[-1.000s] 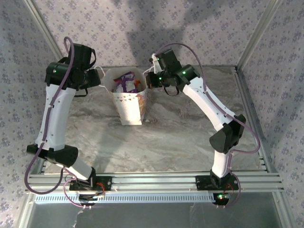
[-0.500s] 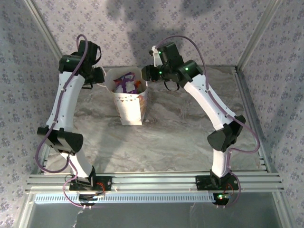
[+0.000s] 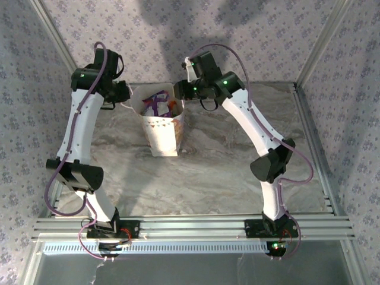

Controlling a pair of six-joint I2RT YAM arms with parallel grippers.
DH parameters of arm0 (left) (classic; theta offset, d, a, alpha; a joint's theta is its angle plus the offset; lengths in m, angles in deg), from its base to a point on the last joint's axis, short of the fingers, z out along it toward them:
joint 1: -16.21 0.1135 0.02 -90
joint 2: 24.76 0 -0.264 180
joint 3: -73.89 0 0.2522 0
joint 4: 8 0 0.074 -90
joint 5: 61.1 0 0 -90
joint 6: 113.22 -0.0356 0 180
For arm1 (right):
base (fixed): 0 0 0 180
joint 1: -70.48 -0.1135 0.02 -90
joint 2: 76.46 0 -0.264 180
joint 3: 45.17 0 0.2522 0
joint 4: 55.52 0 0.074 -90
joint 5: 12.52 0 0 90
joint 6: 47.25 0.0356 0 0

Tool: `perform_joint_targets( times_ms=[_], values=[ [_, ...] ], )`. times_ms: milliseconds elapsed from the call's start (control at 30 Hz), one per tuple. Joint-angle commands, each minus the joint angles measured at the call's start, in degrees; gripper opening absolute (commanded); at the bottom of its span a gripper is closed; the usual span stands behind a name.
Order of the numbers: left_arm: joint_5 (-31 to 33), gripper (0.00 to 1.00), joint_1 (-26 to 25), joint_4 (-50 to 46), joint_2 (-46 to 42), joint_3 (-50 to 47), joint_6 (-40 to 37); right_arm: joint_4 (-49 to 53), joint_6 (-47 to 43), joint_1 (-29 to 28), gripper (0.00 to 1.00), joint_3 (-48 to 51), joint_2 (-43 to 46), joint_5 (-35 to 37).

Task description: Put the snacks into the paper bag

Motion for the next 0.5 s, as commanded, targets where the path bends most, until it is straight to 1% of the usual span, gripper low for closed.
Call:
perform_joint_targets(
  times_ms=[0, 33, 100, 167, 300, 467],
  values=[
    [-4.2, 0.05, 0.5, 1.6, 0.1, 2.1, -0.5, 1.8, -0.1, 0.2, 0.1, -3.7, -0.6, 0.7],
    [-6.0, 0.0, 0.5, 2.0, 0.1, 2.4, -0.4, 1.5, -0.6, 0.1, 0.0, -4.0, -0.5, 0.6],
    [-10.7, 0.0, 0.5, 2.4, 0.5, 3.2, 0.1, 1.1, -1.7, 0.1, 0.0, -4.0, 0.3, 1.4],
    [-14.0, 0.0, 0.1, 3.2, 0.7, 3.8, 0.9, 0.9, -2.4, 0.1, 0.0, -4.0, 1.3, 2.8],
    [-15.7, 0.0, -2.1, 4.2, 0.7, 5.5, 2.0, 1.2, -3.6, 0.4, 0.0, -3.8, 3.3, 5.2],
    [-14.8, 0.0, -6.2, 3.1, 2.3, 9.5, 2.4, 1.5, -4.2, 1.7, 0.0, -1.3, 5.7, 6.4]
  ],
)
